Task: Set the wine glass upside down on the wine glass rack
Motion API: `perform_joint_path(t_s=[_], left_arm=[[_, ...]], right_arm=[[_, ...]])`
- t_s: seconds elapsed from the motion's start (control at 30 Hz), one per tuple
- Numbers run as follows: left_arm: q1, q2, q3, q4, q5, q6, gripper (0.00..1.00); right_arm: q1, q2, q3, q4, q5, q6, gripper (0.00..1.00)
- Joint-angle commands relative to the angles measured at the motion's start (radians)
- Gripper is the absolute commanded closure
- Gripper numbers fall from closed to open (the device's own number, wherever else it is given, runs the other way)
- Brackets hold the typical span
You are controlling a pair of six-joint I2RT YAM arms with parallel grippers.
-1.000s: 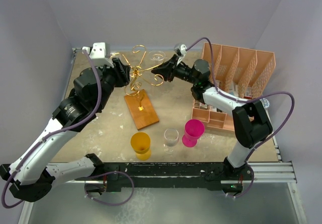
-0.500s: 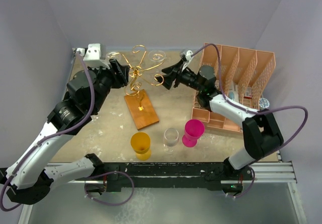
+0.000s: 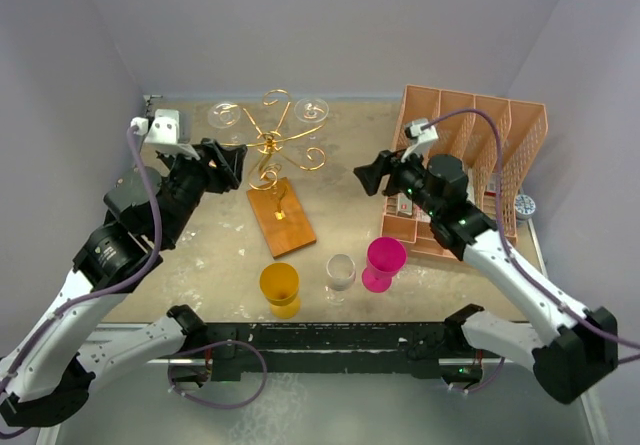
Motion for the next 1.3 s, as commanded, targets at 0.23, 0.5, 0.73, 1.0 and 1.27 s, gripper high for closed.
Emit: perform_joint_path(t_s=[0.23, 0.5, 0.73, 1.0, 1.27], left_arm=[[-0.003, -0.072, -0.099, 0.131, 0.142, 0.036, 0.44], [-0.003, -0.071, -0.102, 0.171, 0.168, 0.008, 0.44], [-0.003, -0.06, -0.09, 0.2, 0.177, -0.007, 0.43], [-0.003, -0.051, -0.036, 0.181, 0.188, -0.029, 0.43], [-0.003, -0.061, -0.009, 0.168, 0.181, -0.025, 0.42]], right_arm=[[0.001, -0.208, 0.173, -0.876, 0.195, 0.112, 0.28], [0.001, -0.264, 0.147, -1.049, 0.132, 0.109, 0.34], [0.001, -0.299, 0.079, -1.058, 0.027, 0.082, 0.43], [0.003, -0.229, 0.011, -0.974, 0.037, 0.074, 0.59], [0.028, -0.167, 0.041, -0.956, 0.129, 0.09, 0.79]])
